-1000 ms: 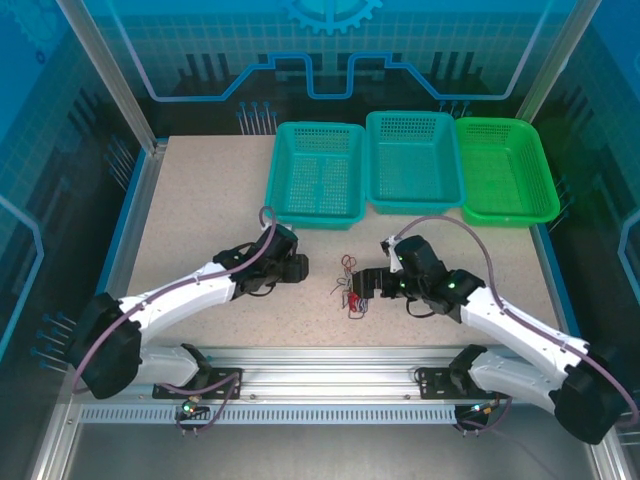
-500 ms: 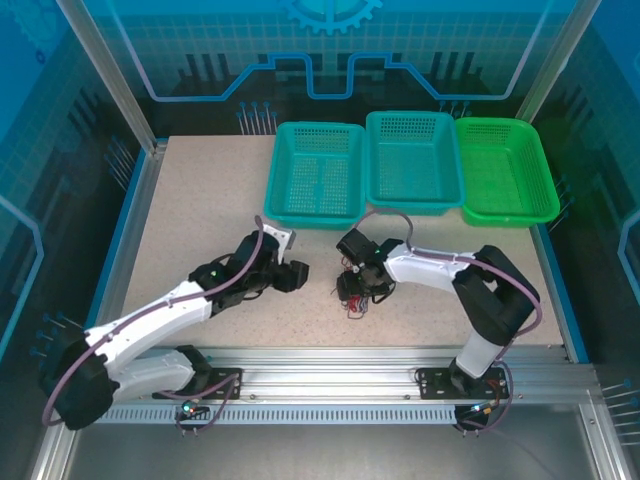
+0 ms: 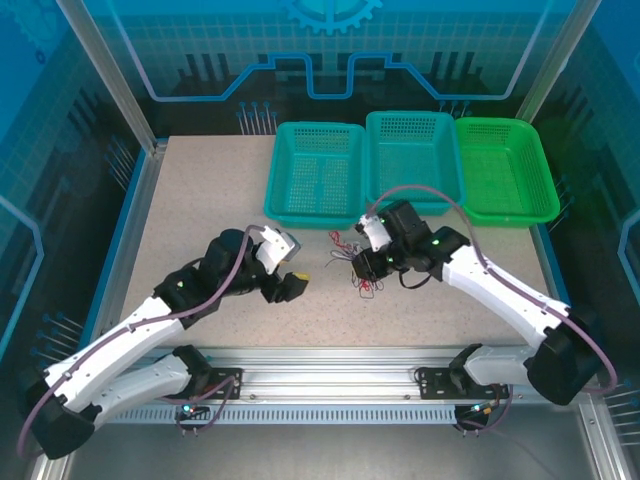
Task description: Untangle the cables
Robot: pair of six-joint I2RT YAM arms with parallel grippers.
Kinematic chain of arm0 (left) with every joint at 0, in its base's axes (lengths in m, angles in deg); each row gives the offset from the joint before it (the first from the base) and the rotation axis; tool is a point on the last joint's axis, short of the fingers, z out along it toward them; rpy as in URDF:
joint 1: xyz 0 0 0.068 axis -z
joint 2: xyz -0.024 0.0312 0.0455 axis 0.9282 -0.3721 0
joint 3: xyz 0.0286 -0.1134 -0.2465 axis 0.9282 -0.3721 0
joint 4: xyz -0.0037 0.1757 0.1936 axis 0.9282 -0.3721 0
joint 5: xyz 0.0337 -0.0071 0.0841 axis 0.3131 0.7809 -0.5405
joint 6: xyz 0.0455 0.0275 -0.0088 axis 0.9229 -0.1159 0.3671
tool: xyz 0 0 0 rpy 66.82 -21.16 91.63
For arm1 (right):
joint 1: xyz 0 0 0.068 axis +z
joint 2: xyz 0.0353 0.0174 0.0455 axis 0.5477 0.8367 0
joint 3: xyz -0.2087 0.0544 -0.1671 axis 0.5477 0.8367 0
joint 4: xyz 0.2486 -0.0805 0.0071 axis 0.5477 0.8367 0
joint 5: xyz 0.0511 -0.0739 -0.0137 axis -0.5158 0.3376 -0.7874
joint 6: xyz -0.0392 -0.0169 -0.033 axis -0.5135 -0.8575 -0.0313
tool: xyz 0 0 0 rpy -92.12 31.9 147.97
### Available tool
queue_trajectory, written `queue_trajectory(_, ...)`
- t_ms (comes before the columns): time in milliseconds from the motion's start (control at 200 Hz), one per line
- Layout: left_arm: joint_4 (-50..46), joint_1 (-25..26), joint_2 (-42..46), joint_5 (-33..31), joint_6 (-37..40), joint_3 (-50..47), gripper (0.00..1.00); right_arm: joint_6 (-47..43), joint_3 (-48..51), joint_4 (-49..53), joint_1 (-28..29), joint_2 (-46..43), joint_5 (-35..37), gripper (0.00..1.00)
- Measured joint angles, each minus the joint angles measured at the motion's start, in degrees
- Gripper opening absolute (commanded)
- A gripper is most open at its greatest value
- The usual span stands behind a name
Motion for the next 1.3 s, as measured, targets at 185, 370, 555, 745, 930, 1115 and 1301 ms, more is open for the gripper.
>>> queue_trajectory(185,2.4,0.0,-4.9,2.6,4.3,3.2,0.67,-2.7,-1.8,3.8,-0.5,-2.2,-8.3,0.22)
queue_trajectory(370,5.2,0.0,-11.8,6.8,6.3,6.1,0.61,-2.5,-3.4,5.5,-0.5,-3.5,-11.3,0.22)
queue_trajectory(555,8.3,0.0,-14.7,9.6,5.9,6.1,0.39,-2.2,-4.7,5.7,-0.5,-3.8,-11.5,0.22)
queue_trajectory(745,9.8,0.0,-16.1,12.3,5.6,6.3,0.0,-1.2,-4.7,5.9,-0.5,-3.8,-10.8,0.27)
queue_trajectory(930,9.9,0.0,-16.6,13.1,5.0,6.3,0.0,3.3,-4.3,5.4,-1.2,-3.5,-6.1,0.34)
queue_trajectory(1115,11.2,0.2,-16.3,10.9,3.8,5.8,0.0,11.8,2.3,1.8,-8.1,-5.6,-3.5,0.29)
queue_trajectory(1301,12.8,0.8,-15.9,8.2,0.9,4.0,0.0,17.8,10.8,-0.3,-17.1,-10.6,-4.9,0.29)
